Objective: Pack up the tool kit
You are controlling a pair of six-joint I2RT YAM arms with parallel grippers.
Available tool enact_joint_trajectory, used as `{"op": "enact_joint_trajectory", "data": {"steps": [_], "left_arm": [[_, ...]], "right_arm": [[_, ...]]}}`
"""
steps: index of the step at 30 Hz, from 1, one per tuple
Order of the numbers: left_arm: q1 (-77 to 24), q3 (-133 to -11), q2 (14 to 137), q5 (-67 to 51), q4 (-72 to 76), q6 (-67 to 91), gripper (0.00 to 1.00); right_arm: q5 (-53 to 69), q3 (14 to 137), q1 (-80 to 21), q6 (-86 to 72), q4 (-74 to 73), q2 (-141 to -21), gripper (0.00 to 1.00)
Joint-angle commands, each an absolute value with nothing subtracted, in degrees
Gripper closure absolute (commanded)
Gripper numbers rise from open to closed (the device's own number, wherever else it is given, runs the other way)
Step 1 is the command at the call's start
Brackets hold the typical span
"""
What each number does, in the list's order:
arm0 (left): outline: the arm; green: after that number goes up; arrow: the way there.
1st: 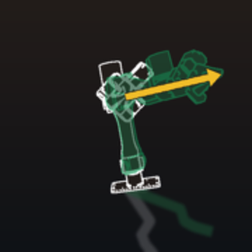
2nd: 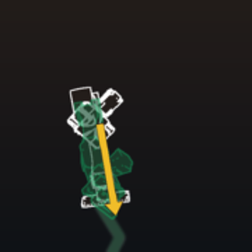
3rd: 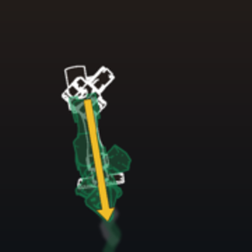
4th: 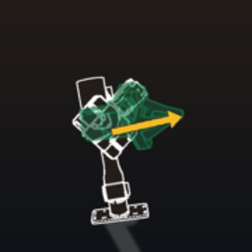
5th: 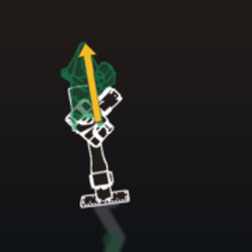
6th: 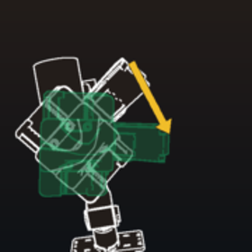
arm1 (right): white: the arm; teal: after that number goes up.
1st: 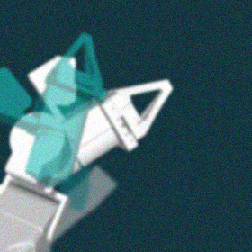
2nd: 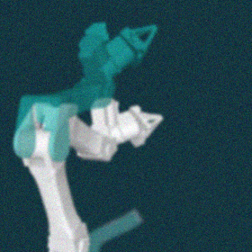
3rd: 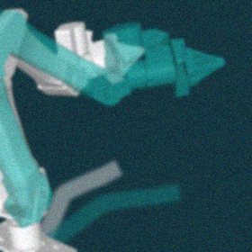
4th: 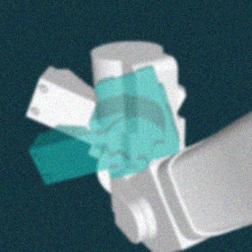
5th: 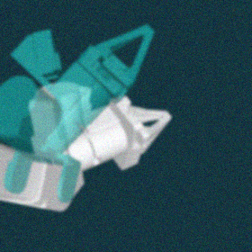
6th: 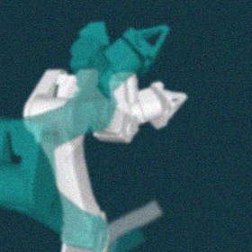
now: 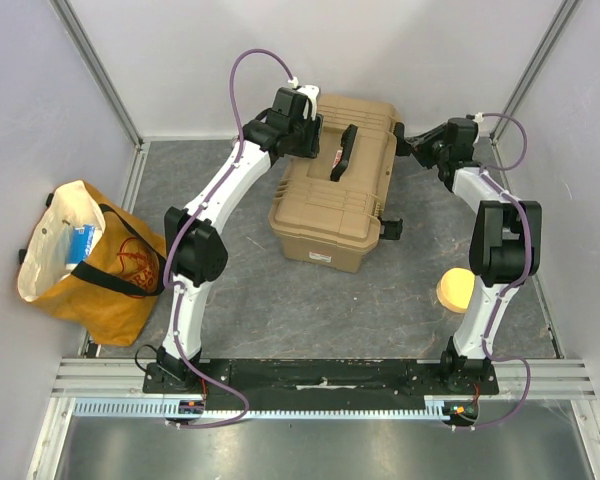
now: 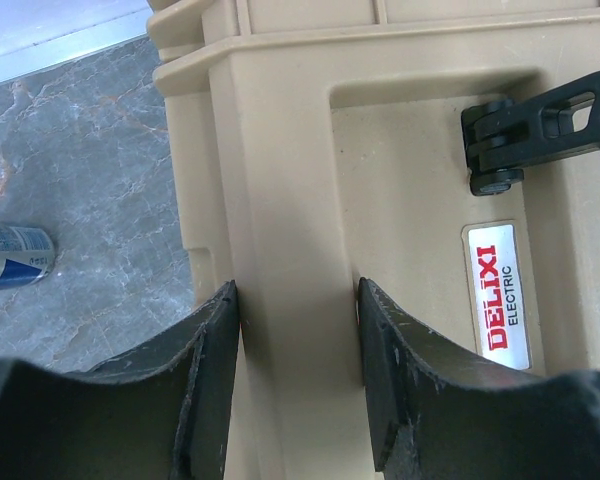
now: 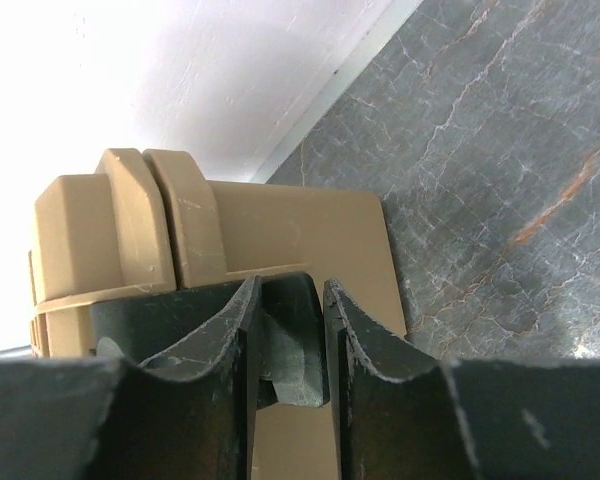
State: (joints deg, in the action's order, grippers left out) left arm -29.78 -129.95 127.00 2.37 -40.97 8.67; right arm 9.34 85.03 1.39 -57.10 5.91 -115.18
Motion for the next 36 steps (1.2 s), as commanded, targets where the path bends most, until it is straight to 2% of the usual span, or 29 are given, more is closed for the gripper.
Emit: {"op": "enact_joint_trajectory", "data": {"steps": [1,11,16,19,23,31,34,36], "left_arm": [[-31.55,-125.51,136.32,4.13,-53.53,5.36,0.50],[-31.73,-126.38,136.76,4.04,-53.53,5.27,0.50],[-31.64,-126.39,136.67,4.22,-53.61,5.19,0.50],[-31.55,-126.39,136.84,4.39,-53.61,5.01,0.50],[-31.55,-126.39,136.93,4.31,-53.70,5.01,0.50],[-31.55,-126.65,137.20,4.04,-53.70,5.36,0.50],[-31.55,-126.65,137.29,4.13,-53.96,5.36,0.50],[-31.55,-126.65,137.29,4.04,-53.96,5.36,0.50]], "right_arm": [[15.38,88.33,-3.16,-54.58,8.09,-110.31,0.71],[15.73,89.82,-3.51,-53.00,6.51,-110.30,0.74],[15.82,91.32,-3.87,-51.59,2.21,-112.85,0.63],[15.38,92.19,-3.87,-50.72,-1.74,-114.34,0.62],[13.81,91.93,-3.95,-50.10,-5.61,-115.31,0.71],[11.43,88.60,-4.04,-48.34,-9.31,-115.14,0.74],[10.73,86.05,-3.96,-48.08,-9.76,-114.44,0.71],[10.11,84.30,-4.04,-47.90,-9.76,-113.65,0.61]]}}
